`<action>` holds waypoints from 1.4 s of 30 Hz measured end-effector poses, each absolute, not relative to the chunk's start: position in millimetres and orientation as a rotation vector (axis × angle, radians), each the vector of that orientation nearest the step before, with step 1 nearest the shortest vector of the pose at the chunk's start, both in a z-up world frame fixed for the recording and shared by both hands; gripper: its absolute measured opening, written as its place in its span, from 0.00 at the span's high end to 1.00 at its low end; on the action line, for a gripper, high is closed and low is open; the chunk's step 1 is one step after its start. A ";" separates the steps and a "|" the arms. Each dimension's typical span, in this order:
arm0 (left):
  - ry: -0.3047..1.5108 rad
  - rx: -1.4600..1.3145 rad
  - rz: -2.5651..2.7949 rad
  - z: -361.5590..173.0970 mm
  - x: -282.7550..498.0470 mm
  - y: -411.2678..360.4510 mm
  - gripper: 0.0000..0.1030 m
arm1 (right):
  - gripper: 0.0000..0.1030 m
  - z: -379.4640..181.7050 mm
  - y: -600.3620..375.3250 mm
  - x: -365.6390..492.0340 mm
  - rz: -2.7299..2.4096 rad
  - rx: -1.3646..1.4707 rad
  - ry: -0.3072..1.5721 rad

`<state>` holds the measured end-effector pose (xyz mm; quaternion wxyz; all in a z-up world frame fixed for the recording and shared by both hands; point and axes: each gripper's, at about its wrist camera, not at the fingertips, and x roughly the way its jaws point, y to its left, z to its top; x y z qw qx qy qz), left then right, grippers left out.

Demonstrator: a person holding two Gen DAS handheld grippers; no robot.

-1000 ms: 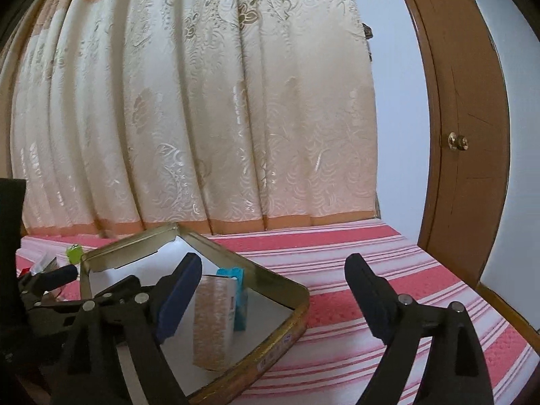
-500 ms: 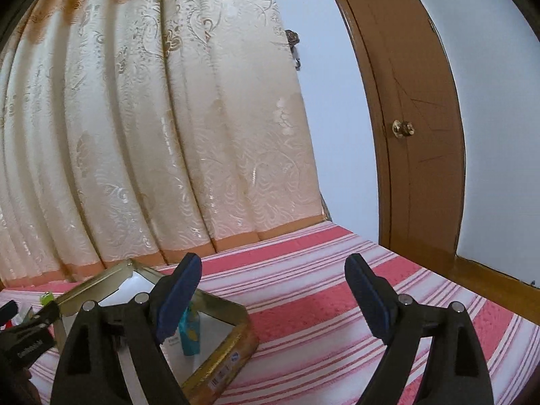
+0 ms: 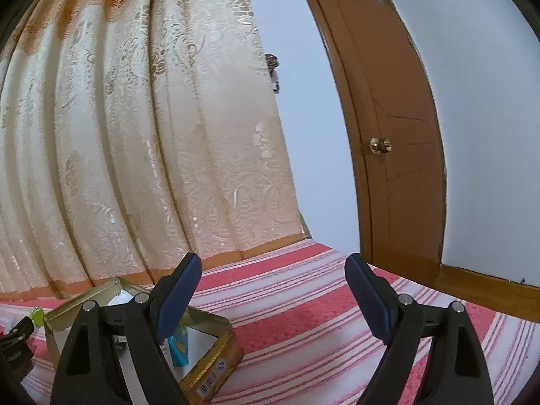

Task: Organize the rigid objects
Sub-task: 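Withdraw both tools from the tin toward the remaining objects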

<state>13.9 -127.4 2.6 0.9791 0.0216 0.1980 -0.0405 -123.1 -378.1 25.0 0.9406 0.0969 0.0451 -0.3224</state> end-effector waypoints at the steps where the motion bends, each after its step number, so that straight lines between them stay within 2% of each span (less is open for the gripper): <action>1: 0.398 0.044 -0.084 2.7 13.1 -127.0 0.00 | 0.14 25.0 -377.1 -124.1 -0.665 0.199 0.092; 9: 0.384 0.040 -0.110 3.3 5.4 -121.1 0.00 | 0.14 22.8 -363.1 -122.8 -0.635 0.214 0.124; 21: 0.384 0.034 -0.132 2.6 0.2 -105.2 0.00 | 0.14 23.5 -341.2 -138.8 -0.669 0.230 0.077; 42: 0.377 0.051 -0.089 1.7 9.3 -45.9 0.00 | 0.14 19.1 -245.3 -105.9 -0.527 0.222 0.128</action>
